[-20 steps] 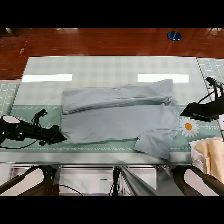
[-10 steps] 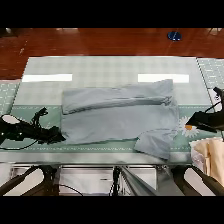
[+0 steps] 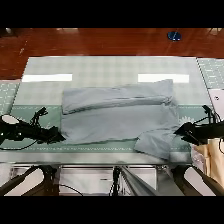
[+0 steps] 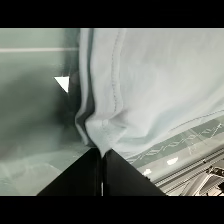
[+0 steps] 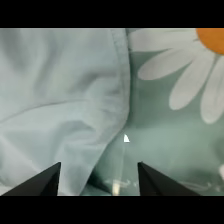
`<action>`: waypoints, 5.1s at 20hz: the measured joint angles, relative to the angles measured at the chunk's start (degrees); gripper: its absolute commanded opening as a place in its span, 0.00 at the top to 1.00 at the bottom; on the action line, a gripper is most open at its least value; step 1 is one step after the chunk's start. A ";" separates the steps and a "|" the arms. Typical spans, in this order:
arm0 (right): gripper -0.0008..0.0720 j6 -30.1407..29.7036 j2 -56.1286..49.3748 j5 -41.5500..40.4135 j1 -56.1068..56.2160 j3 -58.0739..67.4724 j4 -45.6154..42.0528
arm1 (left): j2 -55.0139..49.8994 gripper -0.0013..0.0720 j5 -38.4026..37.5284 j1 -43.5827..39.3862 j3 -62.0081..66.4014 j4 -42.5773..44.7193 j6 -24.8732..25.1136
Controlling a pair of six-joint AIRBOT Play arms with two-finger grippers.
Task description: Fold the shirts.
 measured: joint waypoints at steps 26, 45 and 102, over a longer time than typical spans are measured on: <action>0.95 1.46 -0.31 -26.40 17.68 15.43 21.07 | 3.17 0.95 5.46 -5.05 16.70 -19.96 -1.38; 0.53 0.13 -28.24 -36.98 24.20 33.42 21.77 | -26.53 0.62 3.78 -5.68 38.99 -21.35 -1.29; 0.95 3.76 -10.08 4.37 28.20 48.63 5.31 | -31.69 0.95 38.86 -65.29 46.99 -29.42 -29.77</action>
